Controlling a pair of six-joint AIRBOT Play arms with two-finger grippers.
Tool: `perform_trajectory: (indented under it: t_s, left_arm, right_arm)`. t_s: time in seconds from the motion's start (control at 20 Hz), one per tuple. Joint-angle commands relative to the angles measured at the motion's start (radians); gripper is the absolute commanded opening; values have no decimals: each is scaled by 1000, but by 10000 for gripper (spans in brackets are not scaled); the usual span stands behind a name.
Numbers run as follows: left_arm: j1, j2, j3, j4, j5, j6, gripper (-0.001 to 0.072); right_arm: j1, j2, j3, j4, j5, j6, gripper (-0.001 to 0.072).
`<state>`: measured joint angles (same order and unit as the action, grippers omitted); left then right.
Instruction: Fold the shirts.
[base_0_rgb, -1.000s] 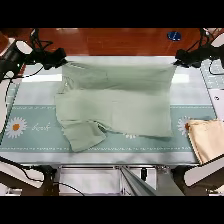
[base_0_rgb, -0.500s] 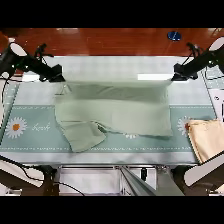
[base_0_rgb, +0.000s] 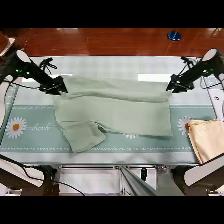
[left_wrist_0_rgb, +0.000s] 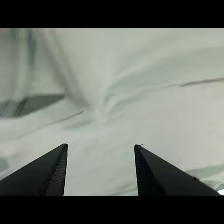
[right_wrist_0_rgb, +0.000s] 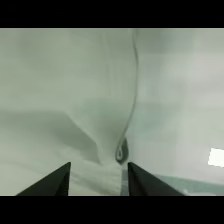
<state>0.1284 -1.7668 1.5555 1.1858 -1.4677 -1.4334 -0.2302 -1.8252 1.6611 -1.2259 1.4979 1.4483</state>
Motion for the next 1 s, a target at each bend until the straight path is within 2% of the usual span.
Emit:
perform_trajectory:
  t_s: [0.0, 0.2, 0.3, 0.4, 0.5, 0.75, 0.95]
  left_arm:
    - [44, 126, -68, 99, -63, -10, 510]
    - [192, 451, -522, 74, 74, 9, 510]
    - [294, 589, -757, -46, 149, 32, 510]
    - [390, 695, -946, -190, 187, 97, 510]
    - [433, 750, -1068, -269, 218, 130, 509]
    - [330, 745, -1214, -489, 397, 218, 508]
    - [147, 689, -1224, -513, 505, 217, 505]
  right_arm:
    - [-77, 157, -75, -52, -12, 6, 415]
    - [-196, 509, -505, 23, -282, -10, 415]
    - [-223, 674, -752, 149, -404, -65, 414]
    - [-224, 789, -930, 241, -455, -94, 415]
    - [-224, 844, -1035, 325, -460, -131, 415]
    - [-224, 852, -1066, 385, -443, -141, 415]
    - [-245, 851, -1057, 398, -437, -139, 414]
